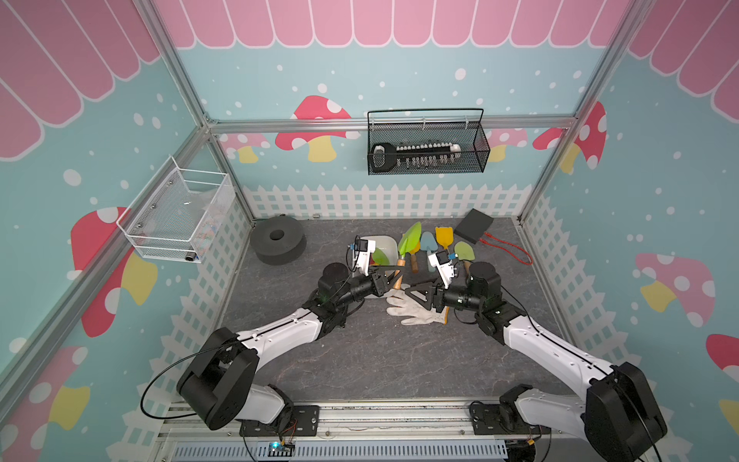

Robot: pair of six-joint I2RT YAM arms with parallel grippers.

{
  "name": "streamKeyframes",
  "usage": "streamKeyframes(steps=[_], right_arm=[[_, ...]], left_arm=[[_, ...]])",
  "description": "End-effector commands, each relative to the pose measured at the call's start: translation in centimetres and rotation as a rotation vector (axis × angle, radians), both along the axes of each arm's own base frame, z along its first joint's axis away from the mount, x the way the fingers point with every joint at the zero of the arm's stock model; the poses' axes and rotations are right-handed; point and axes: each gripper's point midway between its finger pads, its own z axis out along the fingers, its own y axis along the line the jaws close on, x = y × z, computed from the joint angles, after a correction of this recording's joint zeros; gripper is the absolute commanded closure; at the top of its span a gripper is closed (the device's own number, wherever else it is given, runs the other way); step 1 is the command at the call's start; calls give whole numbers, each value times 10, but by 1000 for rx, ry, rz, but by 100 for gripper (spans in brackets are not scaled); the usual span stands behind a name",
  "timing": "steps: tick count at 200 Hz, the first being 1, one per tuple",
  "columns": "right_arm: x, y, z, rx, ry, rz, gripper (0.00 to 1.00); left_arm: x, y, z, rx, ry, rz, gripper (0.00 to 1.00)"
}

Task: Take the shovel out of the storage box
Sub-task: Pick up the shovel from the storage box.

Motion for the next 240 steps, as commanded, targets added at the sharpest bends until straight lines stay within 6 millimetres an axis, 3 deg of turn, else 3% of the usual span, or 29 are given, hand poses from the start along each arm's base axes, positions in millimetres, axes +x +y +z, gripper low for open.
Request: streamKeyframes(steps=[1, 125, 150, 174, 197, 215, 240], right_arm=[[2, 12, 25, 66, -26, 29, 51], [3, 35, 34, 122, 11, 74, 55], [3, 34, 39, 126, -5, 71, 63], [2, 32, 39, 113, -17, 65, 77], [2, 29, 35, 85, -23, 49, 89], [2, 27, 32, 57, -28, 38, 91], [3, 23, 24, 1, -21, 18, 94]], left_arm=[[-7, -4, 33, -67, -62, -31, 100], [-17, -7, 48, -98, -82, -66, 100], [-19, -9, 46, -94, -75, -75, 100], [-17, -10, 42, -87, -72, -74, 100], [-14, -8, 38, -72, -67, -53, 82], [-12, -7, 34, -51, -65, -36, 66], [-9, -3, 26, -4, -62, -5, 53]])
